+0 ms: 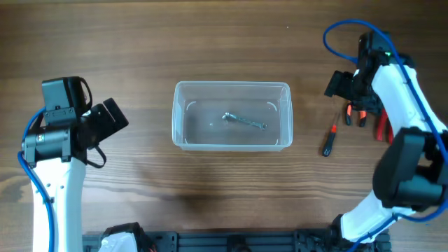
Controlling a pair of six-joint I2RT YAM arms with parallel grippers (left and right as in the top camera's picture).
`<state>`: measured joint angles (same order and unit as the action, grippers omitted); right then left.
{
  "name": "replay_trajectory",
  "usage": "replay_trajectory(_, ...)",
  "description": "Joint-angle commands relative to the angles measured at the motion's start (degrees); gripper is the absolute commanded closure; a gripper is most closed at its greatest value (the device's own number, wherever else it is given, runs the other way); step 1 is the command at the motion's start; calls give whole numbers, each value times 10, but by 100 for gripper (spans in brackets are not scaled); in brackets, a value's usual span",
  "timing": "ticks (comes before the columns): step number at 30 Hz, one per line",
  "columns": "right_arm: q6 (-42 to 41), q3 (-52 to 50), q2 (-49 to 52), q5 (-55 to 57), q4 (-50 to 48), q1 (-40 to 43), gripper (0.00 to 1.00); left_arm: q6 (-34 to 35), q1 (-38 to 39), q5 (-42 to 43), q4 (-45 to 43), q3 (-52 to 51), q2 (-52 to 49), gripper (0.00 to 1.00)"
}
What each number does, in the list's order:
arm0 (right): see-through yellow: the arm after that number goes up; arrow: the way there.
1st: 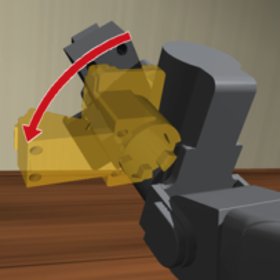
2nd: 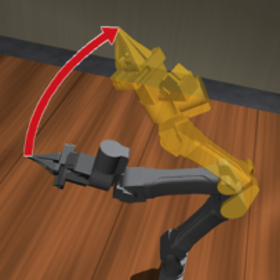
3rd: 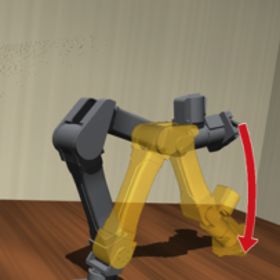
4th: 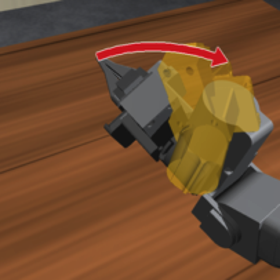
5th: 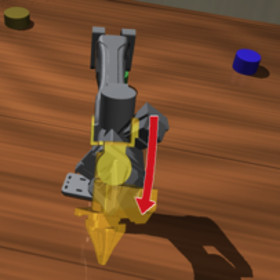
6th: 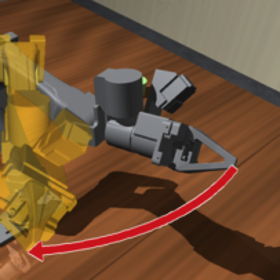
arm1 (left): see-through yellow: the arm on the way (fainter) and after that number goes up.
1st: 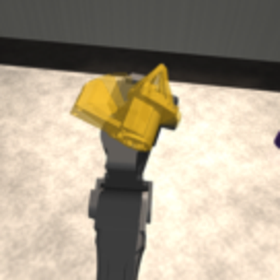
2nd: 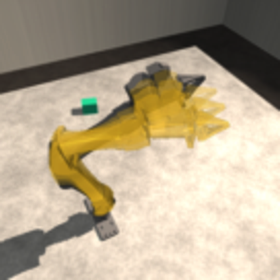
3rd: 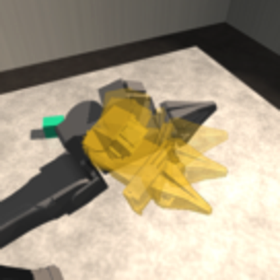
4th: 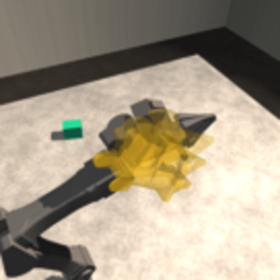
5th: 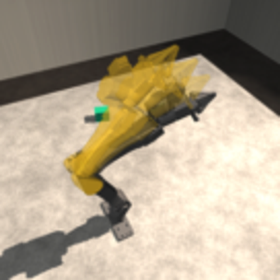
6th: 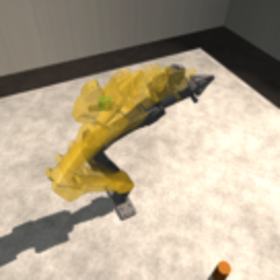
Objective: Pack container
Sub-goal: 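Return the right gripper to the orange-black pliers and grasp them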
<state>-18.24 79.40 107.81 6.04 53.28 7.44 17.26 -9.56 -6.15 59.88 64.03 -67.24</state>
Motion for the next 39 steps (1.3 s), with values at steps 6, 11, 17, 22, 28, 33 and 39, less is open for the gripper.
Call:
replay_trajectory(6,-8,-3,83,-29,-33,1,0,-5,-4,3,7,5,-2,0)
replay_trajectory(11,-1,-3,113,-31,-46,2,0,-5,-4,3,8,5,-2,0)
replay_trajectory(17,2,-3,127,-34,-60,11,0,-5,-4,3,13,5,-2,0)
replay_trajectory(22,2,-3,128,-49,-63,23,14,-5,-4,6,13,5,-2,0)
replay_trajectory(28,2,-3,127,-49,-63,30,43,-5,-4,16,13,5,-2,0)
replay_trajectory(33,2,-3,128,-49,-64,30,69,-5,-4,16,15,5,-2,0)
replay_trajectory(39,2,-3,128,-49,-66,30,89,-5,-4,16,19,5,-2,0)
